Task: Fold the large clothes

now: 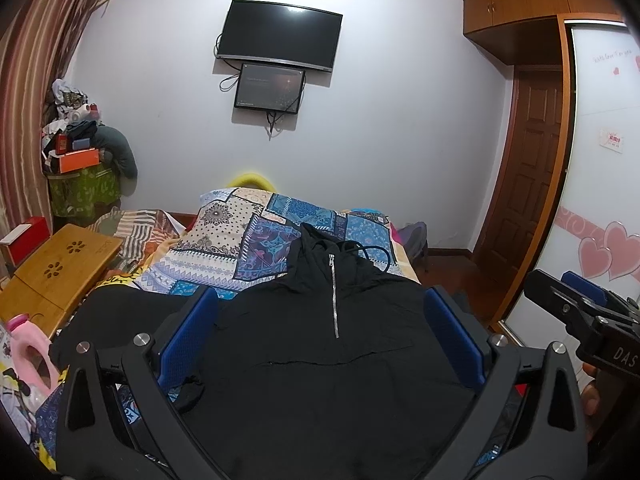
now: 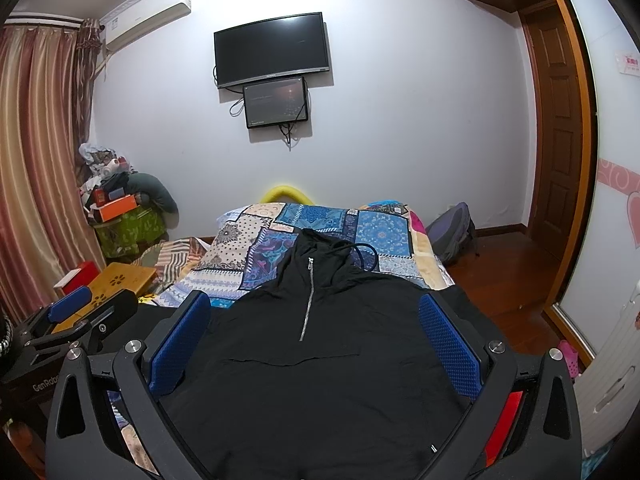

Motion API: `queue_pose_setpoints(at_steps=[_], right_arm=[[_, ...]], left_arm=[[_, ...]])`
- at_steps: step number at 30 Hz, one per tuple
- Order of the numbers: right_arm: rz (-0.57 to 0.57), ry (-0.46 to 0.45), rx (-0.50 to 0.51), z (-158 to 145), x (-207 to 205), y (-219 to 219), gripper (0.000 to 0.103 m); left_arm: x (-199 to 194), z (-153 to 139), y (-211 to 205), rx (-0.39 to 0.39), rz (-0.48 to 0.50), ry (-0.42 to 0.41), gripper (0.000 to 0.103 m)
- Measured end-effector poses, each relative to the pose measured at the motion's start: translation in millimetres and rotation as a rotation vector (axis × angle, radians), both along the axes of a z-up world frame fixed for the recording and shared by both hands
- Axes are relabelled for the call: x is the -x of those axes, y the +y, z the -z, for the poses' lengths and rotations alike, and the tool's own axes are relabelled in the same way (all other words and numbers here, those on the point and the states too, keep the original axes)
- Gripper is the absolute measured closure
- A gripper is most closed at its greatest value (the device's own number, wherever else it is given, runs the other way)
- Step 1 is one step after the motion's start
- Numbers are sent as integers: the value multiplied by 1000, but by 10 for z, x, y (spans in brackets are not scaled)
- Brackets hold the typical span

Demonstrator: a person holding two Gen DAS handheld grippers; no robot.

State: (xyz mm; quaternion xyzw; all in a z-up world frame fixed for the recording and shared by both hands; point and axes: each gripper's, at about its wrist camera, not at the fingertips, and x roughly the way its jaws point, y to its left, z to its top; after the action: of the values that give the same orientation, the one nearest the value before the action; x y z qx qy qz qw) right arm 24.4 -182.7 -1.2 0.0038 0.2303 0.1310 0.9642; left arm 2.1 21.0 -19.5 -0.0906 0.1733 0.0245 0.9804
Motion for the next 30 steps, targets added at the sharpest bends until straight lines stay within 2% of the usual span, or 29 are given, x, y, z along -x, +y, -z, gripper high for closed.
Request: queue_pose_setpoints(at_steps=[30], right_arm=[[-6,2,7,-20,13,40,0]], left_arm=[[17,-8,-29,-7,-3,-11,0]])
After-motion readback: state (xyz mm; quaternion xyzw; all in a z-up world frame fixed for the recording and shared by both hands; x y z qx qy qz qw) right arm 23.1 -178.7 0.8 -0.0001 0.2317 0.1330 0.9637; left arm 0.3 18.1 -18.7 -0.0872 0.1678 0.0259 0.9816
